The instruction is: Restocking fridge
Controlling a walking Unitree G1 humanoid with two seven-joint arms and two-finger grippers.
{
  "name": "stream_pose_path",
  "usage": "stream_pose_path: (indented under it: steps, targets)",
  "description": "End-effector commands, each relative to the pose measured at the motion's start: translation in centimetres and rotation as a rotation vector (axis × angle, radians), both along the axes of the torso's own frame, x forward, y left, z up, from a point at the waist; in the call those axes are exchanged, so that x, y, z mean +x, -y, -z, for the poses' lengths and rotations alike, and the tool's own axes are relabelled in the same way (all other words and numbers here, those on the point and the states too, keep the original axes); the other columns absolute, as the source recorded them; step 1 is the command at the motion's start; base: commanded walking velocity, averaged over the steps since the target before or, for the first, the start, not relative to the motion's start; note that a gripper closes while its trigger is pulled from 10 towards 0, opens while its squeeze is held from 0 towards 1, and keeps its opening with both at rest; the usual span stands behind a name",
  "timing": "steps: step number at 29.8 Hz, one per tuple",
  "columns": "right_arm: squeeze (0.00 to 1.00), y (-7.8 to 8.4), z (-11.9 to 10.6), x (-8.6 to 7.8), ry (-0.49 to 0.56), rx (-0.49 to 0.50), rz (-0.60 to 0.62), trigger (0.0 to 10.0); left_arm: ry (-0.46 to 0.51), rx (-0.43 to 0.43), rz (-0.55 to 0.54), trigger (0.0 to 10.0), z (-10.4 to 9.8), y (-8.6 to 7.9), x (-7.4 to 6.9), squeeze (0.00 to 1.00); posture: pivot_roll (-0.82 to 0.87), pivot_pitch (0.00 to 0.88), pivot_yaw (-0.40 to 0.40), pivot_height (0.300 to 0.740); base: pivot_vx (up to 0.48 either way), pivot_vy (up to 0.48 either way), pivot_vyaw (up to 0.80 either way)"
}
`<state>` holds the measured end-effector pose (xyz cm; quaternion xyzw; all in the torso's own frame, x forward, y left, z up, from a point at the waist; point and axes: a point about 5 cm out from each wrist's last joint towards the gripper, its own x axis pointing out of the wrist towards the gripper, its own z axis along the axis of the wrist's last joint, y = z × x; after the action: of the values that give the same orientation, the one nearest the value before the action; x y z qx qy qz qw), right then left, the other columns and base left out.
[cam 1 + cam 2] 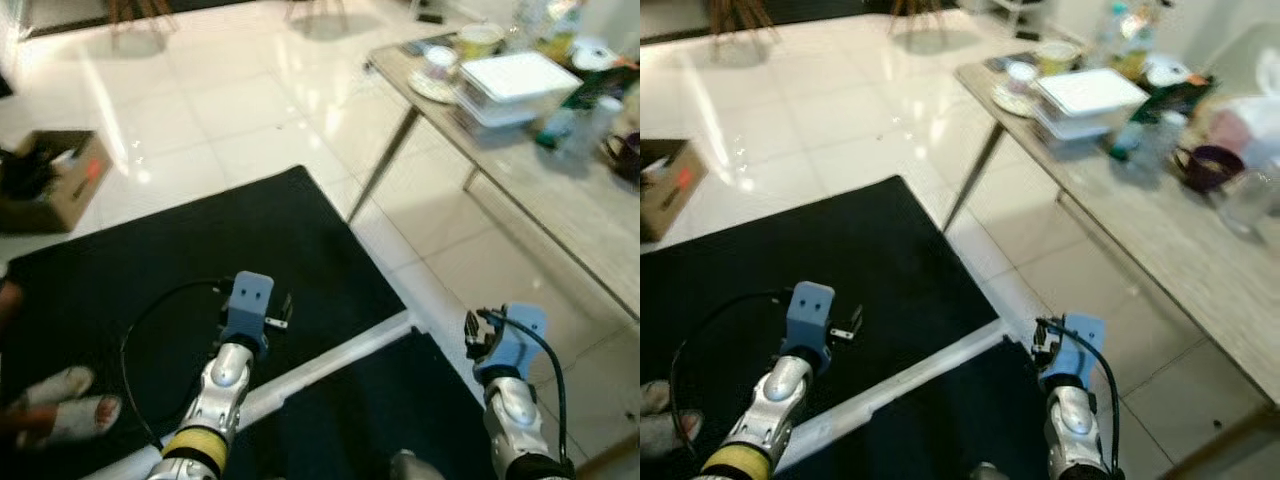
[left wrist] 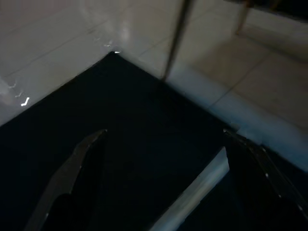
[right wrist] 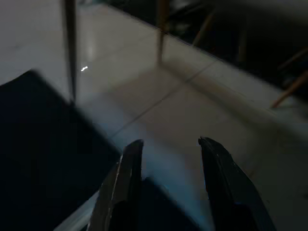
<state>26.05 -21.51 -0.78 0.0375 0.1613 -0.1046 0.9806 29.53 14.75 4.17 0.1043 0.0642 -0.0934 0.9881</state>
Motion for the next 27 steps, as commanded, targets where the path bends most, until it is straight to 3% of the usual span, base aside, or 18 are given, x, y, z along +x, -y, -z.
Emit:
stream_pose_path:
  steps: [1,6,7,8,10,13,14,17,24,25,26,27]
  targets:
    - [0.00,-0.5,0.2,0.0,-0.007,0.016,-0.009,10.0,-0.018,0.041,0.000,10.0,0.8,-0.4,-0.8,0.00,0.00,0.082,-0.024,0.740,0.382,0.000,-0.48]
    - [0.00,-0.7,0.1,0.0,0.005,0.018,-0.032,10.0,0.012,0.081,0.002,10.0,0.6,-0.4,-1.0,0.00,0.00,0.082,-0.022,0.740,0.350,0.000,-0.10]
    - [0.00,-1.7,-0.9,0.6,0.070,-0.017,-0.151,10.0,0.181,0.189,-0.047,10.0,-1.5,-0.6,-1.0,0.00,0.01,0.086,-0.020,0.740,0.000,0.000,0.00]
    - [0.00,-2.1,-1.3,0.8,0.096,-0.029,-0.196,10.0,0.237,0.212,-0.066,10.0,-2.3,-0.7,-1.0,0.00,0.01,0.086,-0.020,0.740,0.000,0.000,0.00]
    - [0.00,-2.7,-2.0,1.3,0.131,-0.048,-0.250,10.0,0.280,0.211,-0.065,10.0,-3.2,-0.5,-1.0,0.00,0.02,0.085,-0.018,0.740,0.000,0.000,0.00]
    - [0.00,-3.9,-6.2,3.8,0.301,-0.072,-0.344,10.0,0.328,0.158,-0.046,10.0,-5.4,-0.2,-0.6,0.00,0.03,0.083,-0.018,0.740,0.162,0.000,0.00]
    - [0.00,-3.9,-6.2,3.8,0.301,-0.072,-0.344,10.0,0.328,0.158,-0.046,10.0,-5.4,-0.2,-0.6,0.00,0.03,0.083,-0.018,0.740,0.244,0.000,0.00]
    - [0.00,-3.4,-11.1,6.3,0.454,-0.079,-0.283,10.0,0.324,0.072,-0.024,10.0,-7.3,-0.3,0.6,0.00,0.03,0.077,-0.018,0.740,0.246,0.000,0.00]
    - [0.00,-1.9,-12.7,7.3,0.462,-0.087,-0.179,10.0,0.313,0.003,0.022,10.0,-8.8,0.2,1.8,0.00,0.03,0.068,-0.019,0.740,0.244,0.000,0.00]
    - [0.00,-0.2,-12.9,7.4,0.429,-0.110,-0.091,10.0,0.305,-0.050,0.065,10.0,-10.0,0.9,2.4,0.00,0.03,0.063,-0.017,0.740,0.240,0.000,0.00]
    - [0.00,-0.2,-12.9,7.4,0.429,-0.110,-0.091,10.0,0.305,-0.050,0.065,10.0,-10.0,0.9,2.4,0.00,0.03,0.063,-0.017,0.740,0.240,0.000,0.00]
    - [0.00,1.0,-12.9,7.2,0.411,-0.108,-0.048,10.0,0.292,-0.092,0.094,10.0,-10.8,1.5,2.7,0.00,0.02,0.059,-0.019,0.740,0.240,0.000,0.00]
